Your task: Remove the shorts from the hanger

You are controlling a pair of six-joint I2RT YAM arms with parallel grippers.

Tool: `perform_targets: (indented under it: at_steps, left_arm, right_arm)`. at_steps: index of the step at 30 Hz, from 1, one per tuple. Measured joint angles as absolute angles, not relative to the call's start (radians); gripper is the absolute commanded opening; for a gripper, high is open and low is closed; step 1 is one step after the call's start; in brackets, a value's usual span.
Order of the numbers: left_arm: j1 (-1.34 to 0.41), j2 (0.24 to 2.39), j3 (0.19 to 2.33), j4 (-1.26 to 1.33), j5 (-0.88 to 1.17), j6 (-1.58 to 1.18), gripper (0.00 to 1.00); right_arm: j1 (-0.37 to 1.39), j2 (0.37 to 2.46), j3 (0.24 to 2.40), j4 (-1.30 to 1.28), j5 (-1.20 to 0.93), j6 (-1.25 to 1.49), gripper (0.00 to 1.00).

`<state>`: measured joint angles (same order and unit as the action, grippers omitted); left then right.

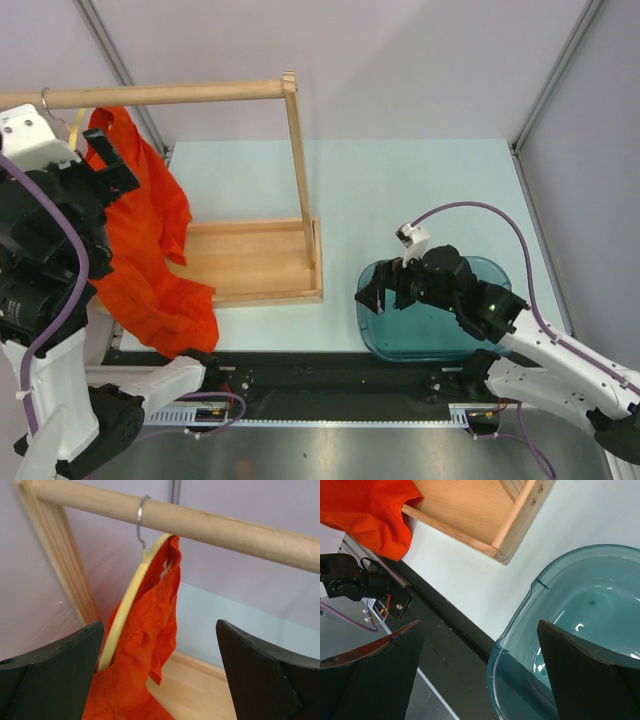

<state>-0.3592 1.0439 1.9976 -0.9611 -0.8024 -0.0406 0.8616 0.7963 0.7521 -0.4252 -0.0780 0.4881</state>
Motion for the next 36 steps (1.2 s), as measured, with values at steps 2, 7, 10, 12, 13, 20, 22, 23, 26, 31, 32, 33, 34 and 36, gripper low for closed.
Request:
perform_targets:
  at_steps: [2,7,10,12,13,20,22,23,26,31,32,33,34,36]
  left_arm:
    - [-0.331,1.044,2.022,-0.961,-0.801,-0.023,1.00]
    - [-0.252,1.042,2.044,-0.966,-0.809,-0.018,1.00]
    - [-0.181,1.042,2.035,-0.984,-0.805,-0.028,1.00]
    - [-0.147,1.042,2.026,-0.988,-0.802,-0.031,1.00]
    - [-0.123,1.042,2.017,-0.989,-0.801,-0.036,1.00]
    - [0.069,1.041,1.859,-0.995,-0.712,-0.098,0.95]
    - [0.098,1.043,1.816,-0.997,-0.670,-0.115,0.90]
    - [0.107,1.047,1.796,-0.995,-0.645,-0.123,0.88]
    - [0.112,1.052,1.762,-0.991,-0.596,-0.138,0.82]
    - [0.115,1.034,1.760,-0.964,-0.521,-0.156,0.67]
    - [0.115,1.029,1.760,-0.957,-0.513,-0.158,0.65]
    - [0.115,1.025,1.760,-0.951,-0.504,-0.158,0.63]
    - [0.115,1.022,1.760,-0.946,-0.493,-0.158,0.63]
    - [0.115,1.020,1.760,-0.934,-0.467,-0.157,0.63]
  right_arm:
    - [0.875,0.802,0.753,-0.427,-0.067,0.488,1.00]
    - [0.903,0.811,0.758,-0.430,-0.057,0.488,1.00]
    - [0.913,0.815,0.760,-0.429,-0.057,0.488,1.00]
    - [0.917,0.814,0.760,-0.429,-0.057,0.488,1.00]
    - [0.918,0.813,0.760,-0.429,-0.057,0.487,1.00]
    - [0.921,0.781,0.762,-0.447,-0.056,0.471,1.00]
    - [0.921,0.773,0.768,-0.456,-0.055,0.465,1.00]
    - [0.921,0.771,0.773,-0.460,-0.051,0.461,0.99]
    - [0.921,0.772,0.781,-0.465,-0.044,0.451,1.00]
    - [0.921,0.786,0.782,-0.466,-0.042,0.451,1.00]
    - [0.921,0.791,0.782,-0.466,-0.042,0.451,1.00]
    - [0.921,0.797,0.782,-0.466,-0.042,0.452,1.00]
    - [0.921,0.803,0.782,-0.466,-0.042,0.452,1.00]
    - [0.921,0.817,0.782,-0.464,-0.043,0.452,1.00]
